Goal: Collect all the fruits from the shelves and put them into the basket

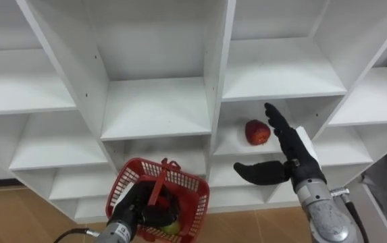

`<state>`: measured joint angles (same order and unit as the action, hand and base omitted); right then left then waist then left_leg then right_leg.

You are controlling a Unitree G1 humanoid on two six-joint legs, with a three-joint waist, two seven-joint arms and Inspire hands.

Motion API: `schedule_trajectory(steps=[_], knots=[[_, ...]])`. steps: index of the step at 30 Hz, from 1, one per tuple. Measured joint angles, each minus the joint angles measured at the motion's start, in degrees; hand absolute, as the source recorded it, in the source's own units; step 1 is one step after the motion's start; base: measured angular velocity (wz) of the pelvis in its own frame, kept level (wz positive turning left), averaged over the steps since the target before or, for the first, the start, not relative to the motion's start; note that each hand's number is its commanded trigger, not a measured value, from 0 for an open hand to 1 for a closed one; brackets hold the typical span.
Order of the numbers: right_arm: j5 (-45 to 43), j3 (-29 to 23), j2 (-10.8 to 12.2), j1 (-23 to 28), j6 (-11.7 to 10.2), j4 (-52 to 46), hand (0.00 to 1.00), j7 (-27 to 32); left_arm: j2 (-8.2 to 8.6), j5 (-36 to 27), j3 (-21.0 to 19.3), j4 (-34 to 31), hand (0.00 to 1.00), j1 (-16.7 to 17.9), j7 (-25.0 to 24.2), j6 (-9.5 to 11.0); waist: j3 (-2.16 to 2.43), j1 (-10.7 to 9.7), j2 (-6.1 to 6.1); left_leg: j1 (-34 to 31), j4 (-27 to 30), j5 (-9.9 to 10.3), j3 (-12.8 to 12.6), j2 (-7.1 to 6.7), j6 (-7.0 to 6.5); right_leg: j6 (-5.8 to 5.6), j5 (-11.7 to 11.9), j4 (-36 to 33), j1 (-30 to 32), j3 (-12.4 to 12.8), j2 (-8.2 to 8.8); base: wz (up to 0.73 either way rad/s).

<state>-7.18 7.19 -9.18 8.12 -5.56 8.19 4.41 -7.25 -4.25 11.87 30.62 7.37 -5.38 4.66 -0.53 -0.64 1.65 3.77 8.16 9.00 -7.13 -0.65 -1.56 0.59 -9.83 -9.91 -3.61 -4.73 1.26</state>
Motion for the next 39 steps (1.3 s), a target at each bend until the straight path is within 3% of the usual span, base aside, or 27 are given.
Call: schedule_trajectory(steps=[18,29,39], knots=[[-0.12,-1.16,0.01,0.15,0.0,0.13,0.0,4.02,-0.04,0.05,-0.66,-0.2,1.0,0.32,0.15,0.0,0.01,-0.72,0.08,0.78,0.0,0.39,-0.74,0.2,0.05,-0.01,0.01,0.19,-0.25,0.9,-0.29,-0.02],[-0.22,-1.26,0.0,0.46,-0.67,3.27,0.0,4.93,-0.2,0.01,-0.65,-0.21,1.0,0.33,-0.04,0.0,0.64,-0.67,-0.17,0.86,0.07,0.43,-0.65,0.25,0.06,0.02,0.03,0.11,-0.64,1.04,-0.34,0.0],[0.18,-1.25,-0.01,0.23,-0.67,5.27,0.0,6.33,-0.73,-0.04,-0.66,-0.2,1.0,1.02,-0.37,0.0,0.25,-0.33,0.34,0.31,0.11,0.44,-0.53,0.24,0.07,0.01,0.02,0.15,-0.25,0.71,-0.31,0.0]])
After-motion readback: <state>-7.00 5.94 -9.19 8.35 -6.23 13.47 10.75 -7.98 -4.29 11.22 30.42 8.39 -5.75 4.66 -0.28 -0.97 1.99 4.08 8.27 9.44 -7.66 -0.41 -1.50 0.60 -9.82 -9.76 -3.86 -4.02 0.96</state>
